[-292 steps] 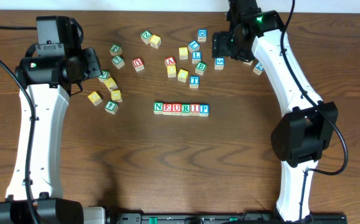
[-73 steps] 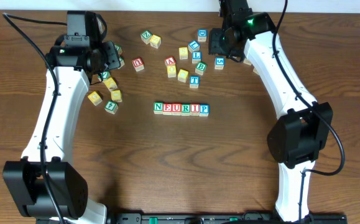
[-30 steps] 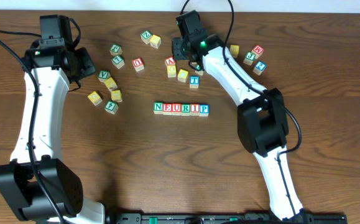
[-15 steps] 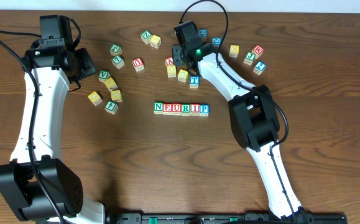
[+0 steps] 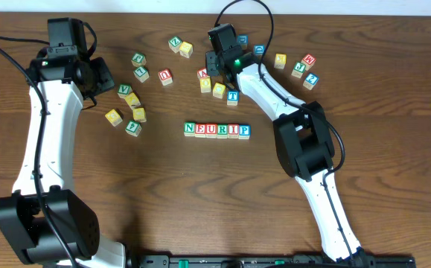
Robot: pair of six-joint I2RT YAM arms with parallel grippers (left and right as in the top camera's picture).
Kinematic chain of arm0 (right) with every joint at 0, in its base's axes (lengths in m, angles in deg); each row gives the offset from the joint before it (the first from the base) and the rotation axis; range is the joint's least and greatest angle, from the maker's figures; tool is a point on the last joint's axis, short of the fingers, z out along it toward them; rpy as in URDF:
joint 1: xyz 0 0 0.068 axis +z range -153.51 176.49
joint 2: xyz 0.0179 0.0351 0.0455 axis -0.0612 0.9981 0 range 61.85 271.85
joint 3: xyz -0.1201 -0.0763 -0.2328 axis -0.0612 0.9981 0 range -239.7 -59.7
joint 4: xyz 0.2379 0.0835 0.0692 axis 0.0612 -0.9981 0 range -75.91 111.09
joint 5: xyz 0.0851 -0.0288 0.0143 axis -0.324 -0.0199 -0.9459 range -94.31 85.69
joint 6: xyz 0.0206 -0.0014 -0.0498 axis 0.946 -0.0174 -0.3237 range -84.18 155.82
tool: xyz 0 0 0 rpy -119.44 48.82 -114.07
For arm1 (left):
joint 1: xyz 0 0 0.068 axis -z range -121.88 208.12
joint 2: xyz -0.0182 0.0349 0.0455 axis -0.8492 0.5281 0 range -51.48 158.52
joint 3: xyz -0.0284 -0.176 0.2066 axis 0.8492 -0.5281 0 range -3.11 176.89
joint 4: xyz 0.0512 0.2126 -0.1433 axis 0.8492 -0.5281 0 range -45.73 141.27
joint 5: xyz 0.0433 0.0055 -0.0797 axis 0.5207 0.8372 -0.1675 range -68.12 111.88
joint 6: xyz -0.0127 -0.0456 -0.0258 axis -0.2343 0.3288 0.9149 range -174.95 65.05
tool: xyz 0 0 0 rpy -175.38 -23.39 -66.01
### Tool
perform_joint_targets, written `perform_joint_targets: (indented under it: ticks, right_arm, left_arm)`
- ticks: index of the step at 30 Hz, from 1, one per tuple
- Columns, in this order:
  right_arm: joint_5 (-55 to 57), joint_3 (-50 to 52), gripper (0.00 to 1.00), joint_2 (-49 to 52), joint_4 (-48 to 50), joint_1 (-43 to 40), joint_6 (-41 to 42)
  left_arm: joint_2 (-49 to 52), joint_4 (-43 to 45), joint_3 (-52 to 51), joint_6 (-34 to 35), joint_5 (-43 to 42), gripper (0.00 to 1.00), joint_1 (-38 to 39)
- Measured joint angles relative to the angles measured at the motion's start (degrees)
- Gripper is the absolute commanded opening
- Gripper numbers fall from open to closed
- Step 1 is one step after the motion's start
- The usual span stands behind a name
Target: Spell out NEURIPS
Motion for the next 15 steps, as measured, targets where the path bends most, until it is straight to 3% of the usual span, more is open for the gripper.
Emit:
perform_joint_targets:
  ticks: [10,15]
  right_arm:
    - [0.0,0.0,0.15,-1.5,-1.6,0.0,0.0]
    - [0.0,0.0,0.13,-9.2,-7.5,0.0,0.0]
  left_arm:
    - [0.0,0.0,0.0,0.0,0.0,0.46,0.0]
    - [0.0,0.0,0.0,0.0,0.0,0.46,0.0]
